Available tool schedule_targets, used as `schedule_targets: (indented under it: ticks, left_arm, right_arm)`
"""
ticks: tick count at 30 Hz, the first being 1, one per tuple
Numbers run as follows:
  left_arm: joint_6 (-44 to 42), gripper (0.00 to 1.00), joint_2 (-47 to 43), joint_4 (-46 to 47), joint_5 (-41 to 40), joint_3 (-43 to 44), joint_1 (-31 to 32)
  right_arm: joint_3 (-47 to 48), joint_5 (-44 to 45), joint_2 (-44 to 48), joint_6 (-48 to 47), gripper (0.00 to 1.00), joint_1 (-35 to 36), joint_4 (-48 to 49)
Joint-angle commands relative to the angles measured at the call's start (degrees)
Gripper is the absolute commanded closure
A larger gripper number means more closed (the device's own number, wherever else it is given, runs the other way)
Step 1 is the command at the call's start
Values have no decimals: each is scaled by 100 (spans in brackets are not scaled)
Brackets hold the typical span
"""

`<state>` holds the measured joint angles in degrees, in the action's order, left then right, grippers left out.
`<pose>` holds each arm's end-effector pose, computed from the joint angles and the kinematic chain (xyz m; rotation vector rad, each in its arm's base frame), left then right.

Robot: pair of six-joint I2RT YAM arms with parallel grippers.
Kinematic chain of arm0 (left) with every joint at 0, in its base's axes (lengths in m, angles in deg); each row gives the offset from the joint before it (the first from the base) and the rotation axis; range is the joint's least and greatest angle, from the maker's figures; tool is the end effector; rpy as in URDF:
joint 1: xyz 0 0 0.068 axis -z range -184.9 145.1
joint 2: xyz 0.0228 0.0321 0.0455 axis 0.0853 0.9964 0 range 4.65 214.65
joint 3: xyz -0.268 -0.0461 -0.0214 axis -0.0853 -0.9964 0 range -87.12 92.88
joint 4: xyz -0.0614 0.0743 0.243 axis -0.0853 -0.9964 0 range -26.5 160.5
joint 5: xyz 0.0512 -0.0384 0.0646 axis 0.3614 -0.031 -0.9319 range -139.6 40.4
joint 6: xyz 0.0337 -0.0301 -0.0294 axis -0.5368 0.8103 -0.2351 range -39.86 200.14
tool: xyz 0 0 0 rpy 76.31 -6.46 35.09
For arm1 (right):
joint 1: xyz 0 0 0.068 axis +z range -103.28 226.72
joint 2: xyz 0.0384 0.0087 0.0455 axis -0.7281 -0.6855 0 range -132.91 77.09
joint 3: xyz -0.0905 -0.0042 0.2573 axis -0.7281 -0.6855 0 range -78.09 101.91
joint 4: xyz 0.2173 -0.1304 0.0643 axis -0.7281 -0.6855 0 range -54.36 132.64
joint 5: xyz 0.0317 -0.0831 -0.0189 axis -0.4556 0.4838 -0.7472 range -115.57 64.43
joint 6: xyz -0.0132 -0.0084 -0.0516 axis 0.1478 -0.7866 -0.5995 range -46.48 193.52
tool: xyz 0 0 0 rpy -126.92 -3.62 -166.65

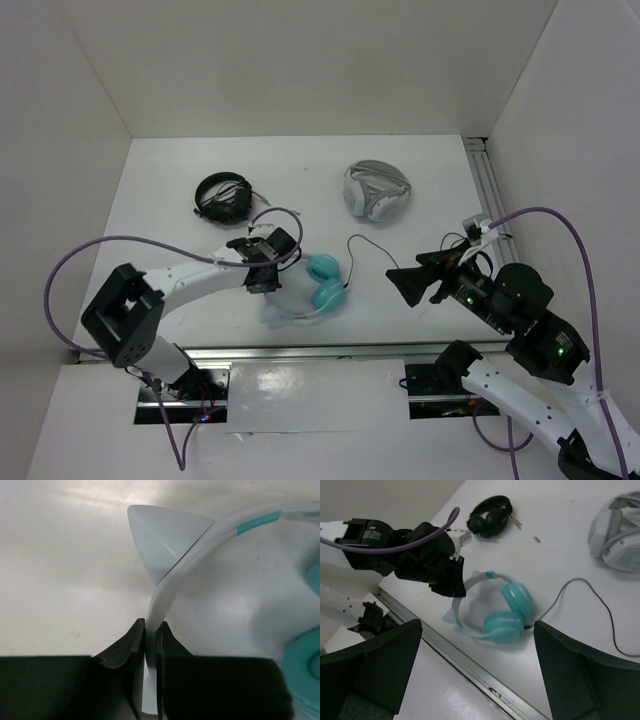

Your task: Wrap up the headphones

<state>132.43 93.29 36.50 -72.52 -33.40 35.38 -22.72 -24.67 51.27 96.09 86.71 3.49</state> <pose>0.2282 -0.1752 0.1867 -0.3703 2.5786 0.0148 0.0570 0.0471 0.3832 -0.2614 1.7856 0.7794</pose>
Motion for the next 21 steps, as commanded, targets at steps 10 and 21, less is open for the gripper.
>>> schedule_targets:
  ticks: [10,21]
  left_arm:
    - [-9,100,-2509,-4428,-1443,2702,367]
    - [-1467,100,-3177,-4431,-514,4375,-537]
  right_arm:
    - [-1599,-494,-405,-621,0,18,3527]
    - [-1976,-1322,-2663,-1835,0,18,5223]
